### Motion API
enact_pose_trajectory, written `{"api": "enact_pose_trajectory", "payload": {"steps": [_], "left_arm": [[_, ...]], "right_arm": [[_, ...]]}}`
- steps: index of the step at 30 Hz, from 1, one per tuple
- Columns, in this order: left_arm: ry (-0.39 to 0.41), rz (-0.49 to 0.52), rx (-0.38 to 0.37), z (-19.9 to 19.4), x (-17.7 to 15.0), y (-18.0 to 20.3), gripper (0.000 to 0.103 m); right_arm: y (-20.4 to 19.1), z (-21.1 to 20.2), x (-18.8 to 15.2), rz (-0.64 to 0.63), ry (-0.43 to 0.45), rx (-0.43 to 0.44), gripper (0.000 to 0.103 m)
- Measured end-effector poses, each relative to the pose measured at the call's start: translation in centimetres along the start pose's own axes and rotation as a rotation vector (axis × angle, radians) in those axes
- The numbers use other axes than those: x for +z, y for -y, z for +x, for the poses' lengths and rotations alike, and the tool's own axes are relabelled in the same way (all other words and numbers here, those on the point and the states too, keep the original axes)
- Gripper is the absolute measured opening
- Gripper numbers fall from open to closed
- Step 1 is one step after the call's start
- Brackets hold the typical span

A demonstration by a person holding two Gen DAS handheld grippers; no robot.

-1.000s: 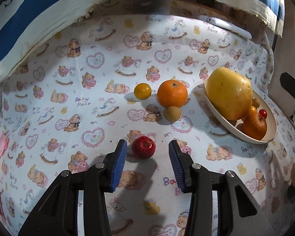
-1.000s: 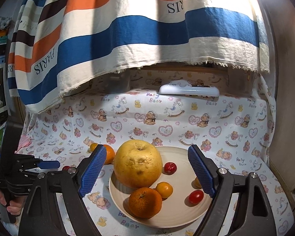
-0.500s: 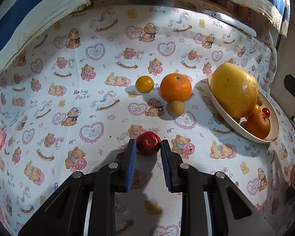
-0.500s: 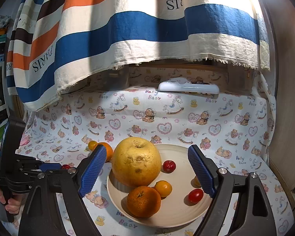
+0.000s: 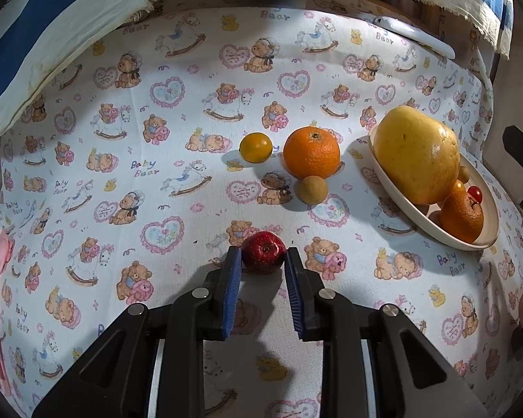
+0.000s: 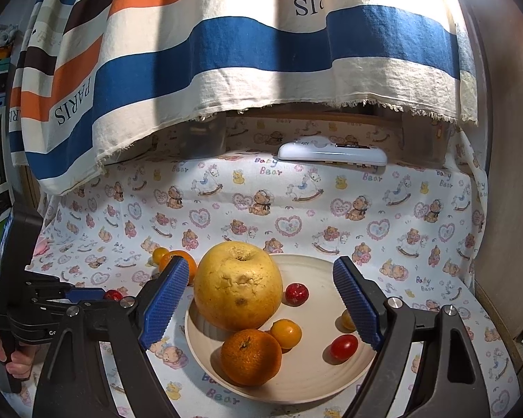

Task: Organize fruits
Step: 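Close the left tool on the red apple and lift it, then grasp the small tan fruit with the right tool while the left tool holds the apple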

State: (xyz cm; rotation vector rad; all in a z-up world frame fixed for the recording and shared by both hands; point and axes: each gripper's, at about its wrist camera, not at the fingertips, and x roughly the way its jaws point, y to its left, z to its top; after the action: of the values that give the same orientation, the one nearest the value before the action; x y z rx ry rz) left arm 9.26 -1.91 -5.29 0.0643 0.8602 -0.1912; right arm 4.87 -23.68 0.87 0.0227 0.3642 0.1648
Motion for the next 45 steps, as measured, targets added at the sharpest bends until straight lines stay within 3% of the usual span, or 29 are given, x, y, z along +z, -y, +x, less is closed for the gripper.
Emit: {"api": "enact_pose_trajectory", "payload": {"steps": [5,11,14,16,20,23,25,27,33,38,45], "left_arm": [[0.048,-0.002,0.004,-1.0,-0.1,0.0,0.024],[0.190,0.006,0.038,-3.4,0.0,0.0,0.024],[0.254,-0.023,0.013,-4.6,0.2,-0.6,0.024],[0.315,-0.032,0.035,-5.4,0.2,-0.9,0.024],[0.376,-0.076,0.040,-6.0,0.3,-2.1,0.024],[0.406,-0.069,0.112,-6.2,0.1,-2.3,0.024],[0.415,-0.073,0.110,-6.5,0.1,-2.4,0.024],[0.419,-0.085,0.088,-6.6,0.0,-2.7,0.024],[0.456,-0.068,0.121,-6.9,-0.5,-2.2,0.024],[0.425,-0.066,0.116,-6.6,-0.2,-2.3,0.024],[0.415,-0.149,0.101,-7.3,0.7,-5.6,0.024]], "right_arm": [[0.0,-0.2,0.1,-0.002,0.008,0.006,0.086],[-0.1,-1.1,0.8,-0.009,0.029,0.016,0.086],[-0.3,-2.1,1.7,-0.039,0.076,0.009,0.086],[-0.4,-2.8,2.4,-0.052,0.118,-0.032,0.086],[-1.2,-3.1,3.5,-0.008,0.061,0.034,0.086],[-3.8,-2.4,4.0,-0.049,-0.019,0.051,0.086],[-5.0,-1.6,4.1,-0.045,-0.072,0.072,0.086],[-6.1,-0.3,4.1,-0.020,-0.138,0.114,0.082],[-7.5,3.6,3.2,0.015,-0.264,0.155,0.073],[-8.2,6.8,1.9,0.012,-0.376,0.202,0.058],[-9.7,9.6,0.7,-0.022,-0.439,0.209,0.047]]}}
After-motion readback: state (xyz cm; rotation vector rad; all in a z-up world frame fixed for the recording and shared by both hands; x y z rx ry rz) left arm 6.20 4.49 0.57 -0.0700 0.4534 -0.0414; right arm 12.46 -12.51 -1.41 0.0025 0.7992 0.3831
